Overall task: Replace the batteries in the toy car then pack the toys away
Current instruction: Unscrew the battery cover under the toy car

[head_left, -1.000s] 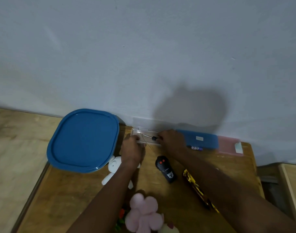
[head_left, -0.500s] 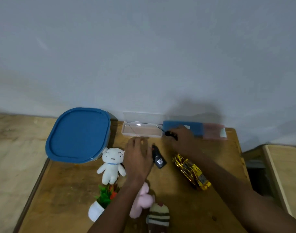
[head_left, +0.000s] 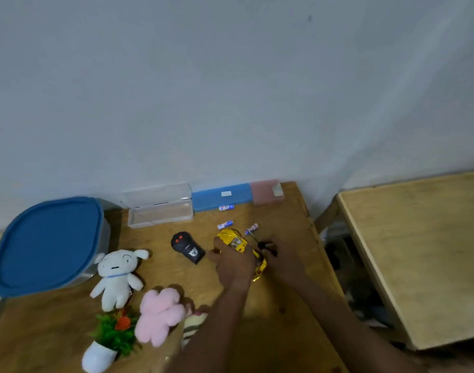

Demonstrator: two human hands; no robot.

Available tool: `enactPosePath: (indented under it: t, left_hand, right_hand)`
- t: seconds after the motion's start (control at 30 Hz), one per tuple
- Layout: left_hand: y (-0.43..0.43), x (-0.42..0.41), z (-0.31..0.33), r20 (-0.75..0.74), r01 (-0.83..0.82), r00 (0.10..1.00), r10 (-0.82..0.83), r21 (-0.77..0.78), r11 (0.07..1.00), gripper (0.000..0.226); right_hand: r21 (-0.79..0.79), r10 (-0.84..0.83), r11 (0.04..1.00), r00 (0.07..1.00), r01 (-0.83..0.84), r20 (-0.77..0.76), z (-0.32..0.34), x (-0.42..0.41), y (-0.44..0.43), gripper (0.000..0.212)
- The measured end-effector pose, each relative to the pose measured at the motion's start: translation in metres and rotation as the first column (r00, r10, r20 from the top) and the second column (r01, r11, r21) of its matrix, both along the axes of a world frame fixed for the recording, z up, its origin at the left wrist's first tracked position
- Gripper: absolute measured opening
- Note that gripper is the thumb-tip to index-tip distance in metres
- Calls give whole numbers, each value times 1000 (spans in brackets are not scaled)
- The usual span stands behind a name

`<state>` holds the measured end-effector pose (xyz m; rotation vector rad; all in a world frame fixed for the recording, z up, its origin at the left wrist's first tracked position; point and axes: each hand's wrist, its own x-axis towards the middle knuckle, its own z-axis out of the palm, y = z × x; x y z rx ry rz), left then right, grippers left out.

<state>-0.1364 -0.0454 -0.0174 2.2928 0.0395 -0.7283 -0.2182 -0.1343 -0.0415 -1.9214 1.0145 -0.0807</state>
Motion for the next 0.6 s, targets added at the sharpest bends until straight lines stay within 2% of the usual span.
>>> enactPosePath:
  t: [0.1,0.23,0.33,0.4,0.47,0.53,0.6]
  left_hand:
    - [6,0,2,-97,-47,994,43,-36,998,93]
    - [35,3,7,-145,-110,985,92,-121,987,96]
    - [64,9,13,-233,-152,969,86,-282,947,88]
    - [82,17,25,-387,-246,920,58,-457,855,77]
    - [100,22,46,-523,-336,850,-58,-625,704,55]
    - [117,29,67,-574,-365,798,-186,-705,608,44]
    - [132,37,86,-586,-400,770,-253,-753,523,43]
  right_hand:
    - [60,-47,997,997,44,57,-2,-11,8,23]
    - [114,-83,991,991,72,101,6,-21,22,19]
    - [141,-79,988,989,61,128,27,-21,29,20]
    - [128,-66,991,987,47,148,48,-17,30,20]
    - [72,-55,997,976,41,211,75,-9,34,19]
    - [25,-37,999,959,31,282,106,1,42,19]
    - [26,-38,999,935,30,352,140,12,54,23]
